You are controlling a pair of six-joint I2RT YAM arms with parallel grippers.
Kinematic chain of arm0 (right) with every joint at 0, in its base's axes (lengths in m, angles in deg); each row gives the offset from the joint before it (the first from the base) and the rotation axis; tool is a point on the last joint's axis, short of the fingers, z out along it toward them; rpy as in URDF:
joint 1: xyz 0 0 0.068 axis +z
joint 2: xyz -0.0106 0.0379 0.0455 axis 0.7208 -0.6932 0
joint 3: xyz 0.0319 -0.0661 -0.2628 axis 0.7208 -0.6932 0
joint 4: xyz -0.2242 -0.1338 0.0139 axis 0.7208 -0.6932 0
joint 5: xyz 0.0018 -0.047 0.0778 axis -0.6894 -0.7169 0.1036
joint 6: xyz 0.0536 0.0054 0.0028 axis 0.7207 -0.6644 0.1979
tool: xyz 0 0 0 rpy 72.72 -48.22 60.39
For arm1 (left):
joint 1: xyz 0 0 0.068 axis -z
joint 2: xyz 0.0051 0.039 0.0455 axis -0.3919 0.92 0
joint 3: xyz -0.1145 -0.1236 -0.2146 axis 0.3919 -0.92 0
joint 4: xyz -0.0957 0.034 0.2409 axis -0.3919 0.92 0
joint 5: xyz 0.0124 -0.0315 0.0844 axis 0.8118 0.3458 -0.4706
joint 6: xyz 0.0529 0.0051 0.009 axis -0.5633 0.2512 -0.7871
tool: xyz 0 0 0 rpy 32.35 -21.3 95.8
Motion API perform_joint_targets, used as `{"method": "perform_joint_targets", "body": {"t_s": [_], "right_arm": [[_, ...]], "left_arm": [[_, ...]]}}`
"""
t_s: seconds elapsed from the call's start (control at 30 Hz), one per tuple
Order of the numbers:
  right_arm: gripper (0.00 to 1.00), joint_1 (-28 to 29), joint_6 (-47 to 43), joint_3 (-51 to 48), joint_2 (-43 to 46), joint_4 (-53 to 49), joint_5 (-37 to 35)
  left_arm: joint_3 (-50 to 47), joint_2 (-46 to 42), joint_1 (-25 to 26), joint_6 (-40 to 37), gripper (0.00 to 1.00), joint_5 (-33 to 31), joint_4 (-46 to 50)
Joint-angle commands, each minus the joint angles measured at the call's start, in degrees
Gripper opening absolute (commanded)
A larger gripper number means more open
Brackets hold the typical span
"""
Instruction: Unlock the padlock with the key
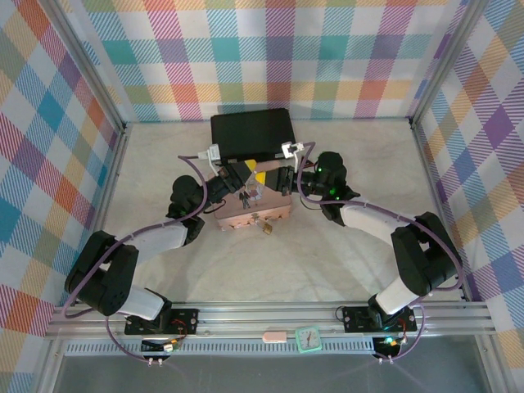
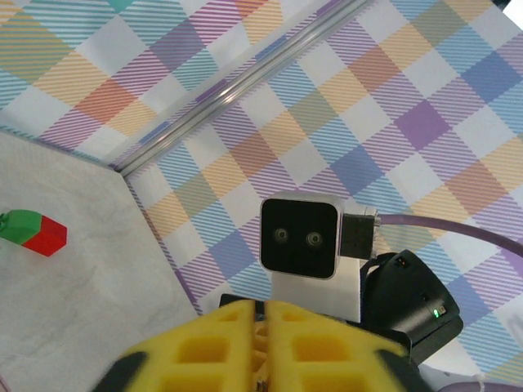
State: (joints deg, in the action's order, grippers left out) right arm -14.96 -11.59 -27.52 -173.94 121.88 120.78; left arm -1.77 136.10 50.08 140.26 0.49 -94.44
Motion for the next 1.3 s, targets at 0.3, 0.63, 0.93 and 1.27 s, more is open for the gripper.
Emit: {"method": "perform_joint_targets", "body": {"t_s": [0.3,0.63,0.93,1.27], "right_arm": [[0.0,0.21,-22.52,-1.29,13.16,-36.7,-11.56],[0.0,0.22,-28.4,-4.21,18.08,-55.43,-26.41],[0.0,0.17,-27.09,-7.77,19.1,-56.83,-28.6],[0.0,0.23,-24.6,-10.95,22.42,-53.79,-27.96]], "left_arm": [[0.85,-21.35,-0.14,-17.15,0.69,-12.64,51.77],[-3.51,-22.33,16.98,-12.47,0.64,-25.93,66.43],[6.51,-2.35,25.36,-9.87,0.66,-38.21,71.8],[8.64,12.65,28.27,-3.56,0.6,-47.0,56.18]]}}
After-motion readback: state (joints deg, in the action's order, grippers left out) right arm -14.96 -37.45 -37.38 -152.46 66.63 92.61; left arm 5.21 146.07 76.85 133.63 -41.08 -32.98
